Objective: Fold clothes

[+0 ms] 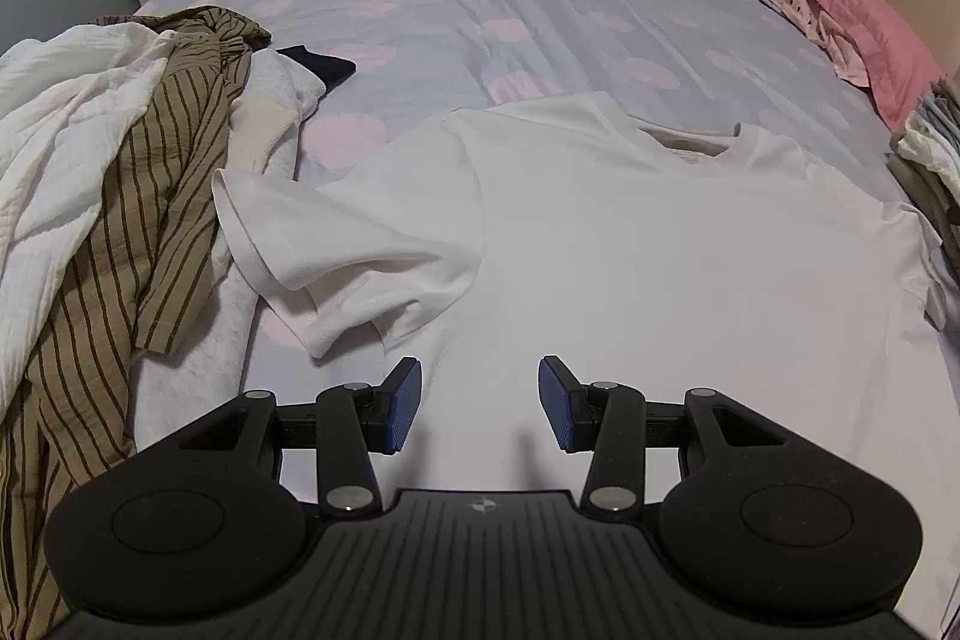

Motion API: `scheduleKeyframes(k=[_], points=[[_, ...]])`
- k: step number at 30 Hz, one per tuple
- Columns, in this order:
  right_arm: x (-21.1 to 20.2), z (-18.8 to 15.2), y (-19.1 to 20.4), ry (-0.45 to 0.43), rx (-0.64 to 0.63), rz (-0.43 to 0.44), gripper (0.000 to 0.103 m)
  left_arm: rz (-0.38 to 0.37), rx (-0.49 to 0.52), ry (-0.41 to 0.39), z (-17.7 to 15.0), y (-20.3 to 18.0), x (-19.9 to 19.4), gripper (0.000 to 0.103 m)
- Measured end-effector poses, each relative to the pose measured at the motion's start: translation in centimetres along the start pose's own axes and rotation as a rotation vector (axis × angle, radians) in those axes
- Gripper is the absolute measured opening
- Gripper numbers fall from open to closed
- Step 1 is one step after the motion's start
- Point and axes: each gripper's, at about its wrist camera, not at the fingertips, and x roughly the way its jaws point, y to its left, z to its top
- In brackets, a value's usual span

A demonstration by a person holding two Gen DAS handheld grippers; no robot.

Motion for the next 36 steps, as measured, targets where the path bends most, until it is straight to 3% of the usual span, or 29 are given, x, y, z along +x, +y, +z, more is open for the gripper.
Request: scheduleKeyframes(k=[11, 14, 17, 20, 30, 36], points=[[3.7, -2.0, -1.2, 0.04, -0.103, -0.037, 0.036, 0.01, -0.004, 0.034, 0.1, -0.3, 1.3, 0.041], [4.3, -2.1, -1.4, 0.038, -0.104, -0.026, 0.027, 0.013, -0.009, 0.045, 0.1, -0.3, 1.6, 0.041], [4.0, -2.1, -1.1, 0.032, -0.105, -0.003, 0.008, 0.011, -0.013, 0.051, 0.1, -0.3, 1.8, 0.041], [3.2, -1.8, -1.0, 0.031, -0.093, 0.035, 0.004, 0.006, -0.02, 0.047, 0.2, -0.4, 1.6, 0.041], [-3.1, 0.2, 2.4, -0.013, -0.006, 0.228, 0.003, -0.021, -0.019, 0.016, 0.4, -0.8, 0.2, 0.041], [-4.9, 1.5, 7.5, 0.078, -0.023, 0.332, 0.003, -0.029, -0.013, -0.01, 0.4, -1.0, -0.9, 0.041]])
